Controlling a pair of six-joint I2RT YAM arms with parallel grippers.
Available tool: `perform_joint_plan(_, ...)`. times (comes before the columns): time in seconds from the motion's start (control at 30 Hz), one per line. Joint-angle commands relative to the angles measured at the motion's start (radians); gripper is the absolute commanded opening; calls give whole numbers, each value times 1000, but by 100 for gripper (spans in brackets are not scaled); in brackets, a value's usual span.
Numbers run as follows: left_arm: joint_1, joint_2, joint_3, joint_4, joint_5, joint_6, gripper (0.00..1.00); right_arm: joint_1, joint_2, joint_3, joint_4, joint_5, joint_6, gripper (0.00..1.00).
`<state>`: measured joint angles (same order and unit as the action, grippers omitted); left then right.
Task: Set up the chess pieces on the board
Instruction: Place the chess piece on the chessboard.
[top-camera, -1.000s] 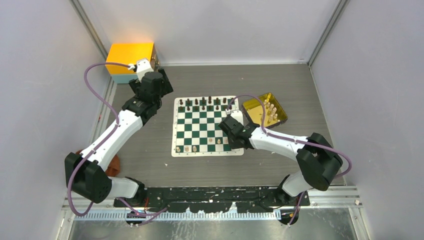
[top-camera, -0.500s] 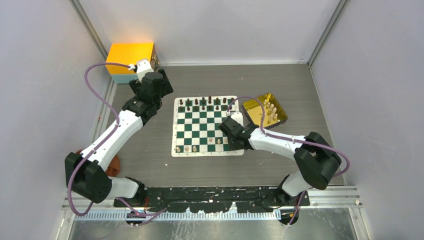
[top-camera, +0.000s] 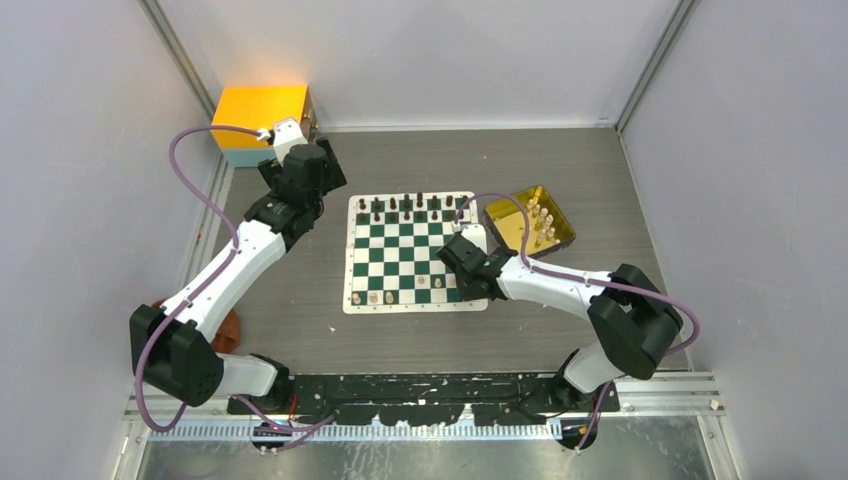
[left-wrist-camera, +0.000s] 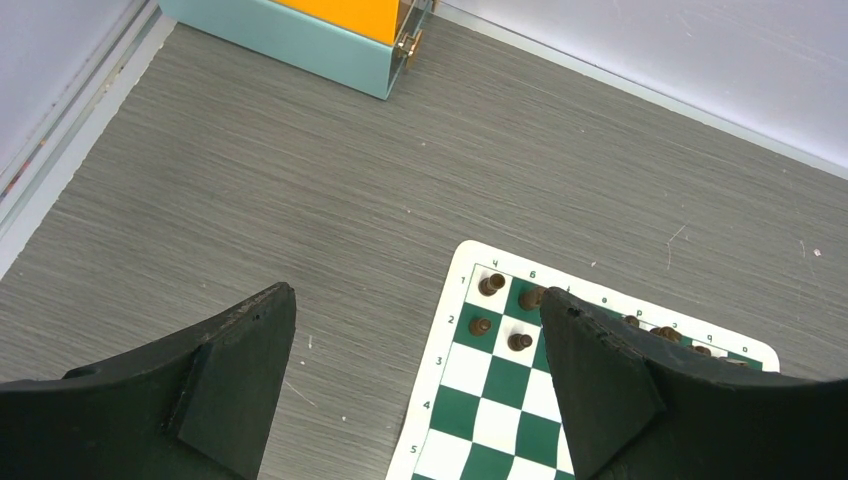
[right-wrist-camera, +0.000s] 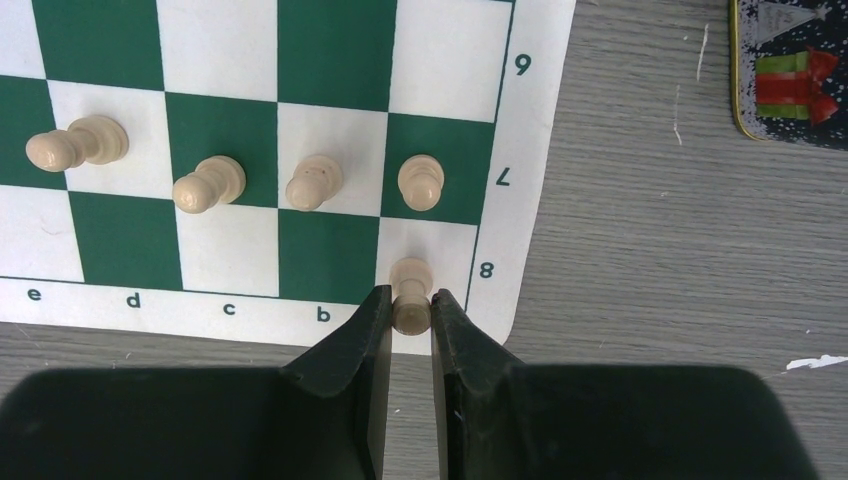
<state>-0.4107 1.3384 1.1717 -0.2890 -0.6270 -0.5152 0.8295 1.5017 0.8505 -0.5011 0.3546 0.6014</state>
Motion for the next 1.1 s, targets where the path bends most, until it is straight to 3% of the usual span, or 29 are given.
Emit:
perform_joint_plan(0.0, -4, -10, 2, 32, -17, 11, 92, 3, -8, 9, 12, 35, 11, 0)
perform_joint_plan(0.4, -4, -10, 0, 33, -17, 12, 92, 4, 3, 6, 12, 28, 17, 2)
perform_joint_plan(0.7, -4, -12, -3, 28, -26, 8, 96, 3, 9, 7, 11, 21, 19, 29)
perform_joint_plan(1.07, -4, -3, 10, 27, -25, 4, 96, 3, -5, 61, -25, 21, -22, 35)
